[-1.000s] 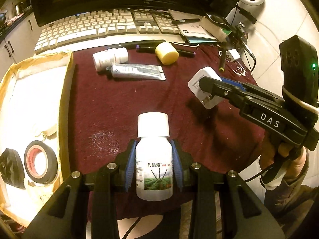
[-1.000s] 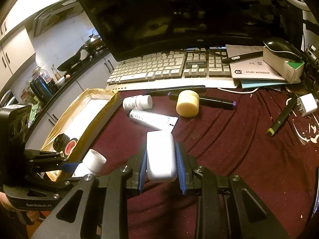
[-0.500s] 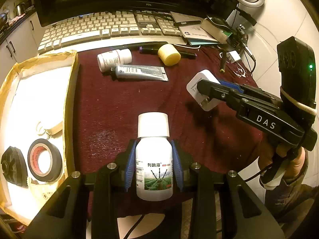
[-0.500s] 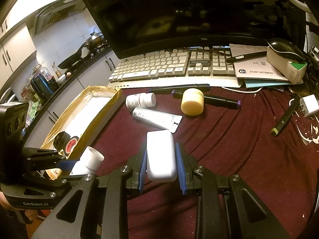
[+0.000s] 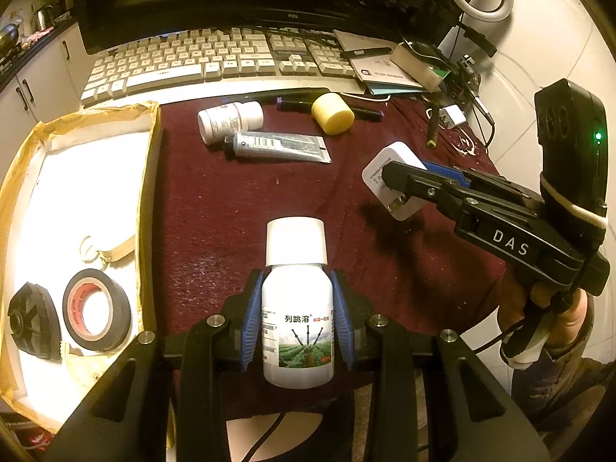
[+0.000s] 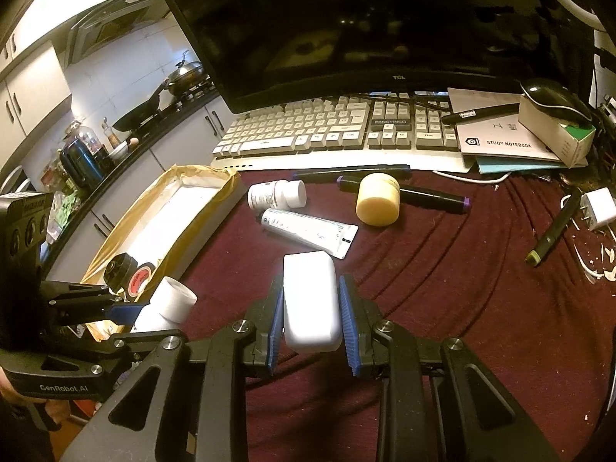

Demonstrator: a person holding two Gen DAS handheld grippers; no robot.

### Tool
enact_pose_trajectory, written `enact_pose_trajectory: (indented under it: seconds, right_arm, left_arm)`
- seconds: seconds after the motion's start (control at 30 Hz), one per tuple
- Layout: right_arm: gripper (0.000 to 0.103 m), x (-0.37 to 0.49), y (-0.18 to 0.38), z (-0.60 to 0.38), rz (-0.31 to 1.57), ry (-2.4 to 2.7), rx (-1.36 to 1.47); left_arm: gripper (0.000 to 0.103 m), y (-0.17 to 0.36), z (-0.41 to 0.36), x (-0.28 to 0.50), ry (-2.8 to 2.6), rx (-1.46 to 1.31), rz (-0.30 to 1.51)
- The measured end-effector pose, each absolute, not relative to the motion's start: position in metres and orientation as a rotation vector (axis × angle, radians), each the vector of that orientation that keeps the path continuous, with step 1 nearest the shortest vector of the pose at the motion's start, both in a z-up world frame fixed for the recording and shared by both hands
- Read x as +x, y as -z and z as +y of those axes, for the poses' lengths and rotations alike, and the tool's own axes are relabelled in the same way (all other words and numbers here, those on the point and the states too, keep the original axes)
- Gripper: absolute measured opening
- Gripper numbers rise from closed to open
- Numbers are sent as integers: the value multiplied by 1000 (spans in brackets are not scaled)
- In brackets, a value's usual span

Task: Organize rigid objects
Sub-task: 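Lift the bottle and plug and carry both over the tray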

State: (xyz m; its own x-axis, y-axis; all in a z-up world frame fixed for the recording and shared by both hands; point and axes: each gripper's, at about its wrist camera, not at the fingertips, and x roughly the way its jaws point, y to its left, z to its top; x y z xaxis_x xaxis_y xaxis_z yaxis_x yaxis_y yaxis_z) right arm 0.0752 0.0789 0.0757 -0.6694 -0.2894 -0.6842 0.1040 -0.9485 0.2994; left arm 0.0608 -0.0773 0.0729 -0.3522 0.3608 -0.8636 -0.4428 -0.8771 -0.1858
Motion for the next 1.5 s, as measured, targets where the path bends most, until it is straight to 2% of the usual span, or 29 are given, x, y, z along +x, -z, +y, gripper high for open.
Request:
enact_pose_trajectory:
  seconds: [1.5]
  right_arm:
    - [24, 72, -81, 63, -314, 2659, 1136]
  left_arm:
    - [32, -83, -103, 57, -2306, -1381, 53]
